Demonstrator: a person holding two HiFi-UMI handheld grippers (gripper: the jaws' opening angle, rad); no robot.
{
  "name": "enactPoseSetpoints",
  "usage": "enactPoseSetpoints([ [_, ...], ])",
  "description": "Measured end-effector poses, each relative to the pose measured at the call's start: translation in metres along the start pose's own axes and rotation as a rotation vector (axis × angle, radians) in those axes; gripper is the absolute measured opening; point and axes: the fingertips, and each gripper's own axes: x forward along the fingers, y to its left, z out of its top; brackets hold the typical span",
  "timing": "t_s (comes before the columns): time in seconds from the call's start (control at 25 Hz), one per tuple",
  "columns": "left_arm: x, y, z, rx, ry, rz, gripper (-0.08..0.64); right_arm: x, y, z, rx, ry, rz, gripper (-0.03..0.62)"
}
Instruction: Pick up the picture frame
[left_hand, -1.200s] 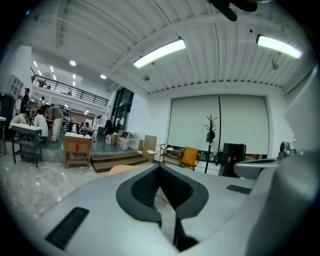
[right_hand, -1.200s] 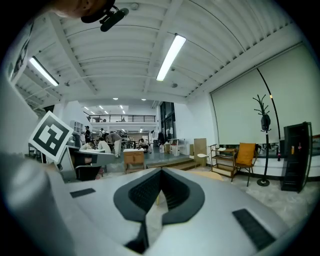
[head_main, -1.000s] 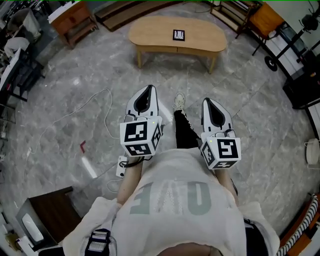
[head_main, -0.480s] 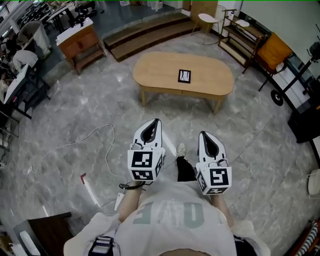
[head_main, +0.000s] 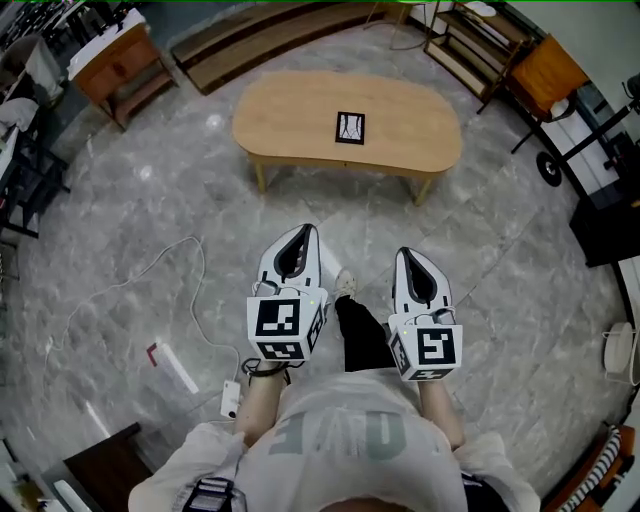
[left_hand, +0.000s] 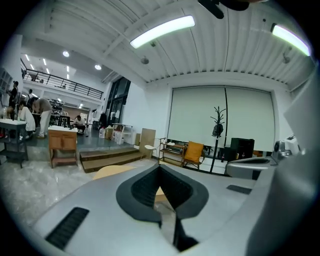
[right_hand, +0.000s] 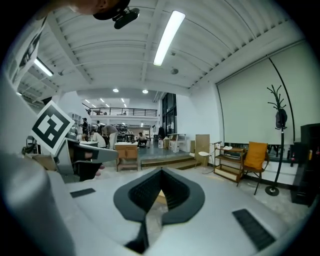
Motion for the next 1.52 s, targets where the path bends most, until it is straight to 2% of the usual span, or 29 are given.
enactPoseSetpoints([
  [0.32,0.074,0.010,0.008,-0.029,0.077,0.033,0.009,0.080,-0.032,0.010,0.073,0.051,0.038,0.005],
  [0.52,0.126,0.023,0.042,-0.001,0.100,0.040,0.009,0.133,-0.061,0.023,0.125,0.087,0.056,0.005],
  [0.76,0.191,0.053,0.089,0.015,0.093,0.065,0.009,0.199,-0.090,0.041,0.114,0.140,0.067,0.005],
  [0.92,0.226,0.061,0.111,0.015,0.075,0.052,0.009,0.238,-0.103,0.062,0.108,0.110,0.067,0.005],
  [1.12,0.245,0.072,0.133,-0.032,0.045,0.059,0.009,0.270,-0.106,0.095,0.084,0.055,0.083,0.005],
  [1.32,0.268,0.095,0.161,-0.019,-0.026,0.040,0.009,0.298,-0.113,0.121,0.082,0.007,0.025,0.005],
  [1.52,0.288,0.124,0.179,-0.017,-0.042,-0.002,0.009,0.320,-0.102,0.142,0.076,-0.016,-0.015,0.005],
])
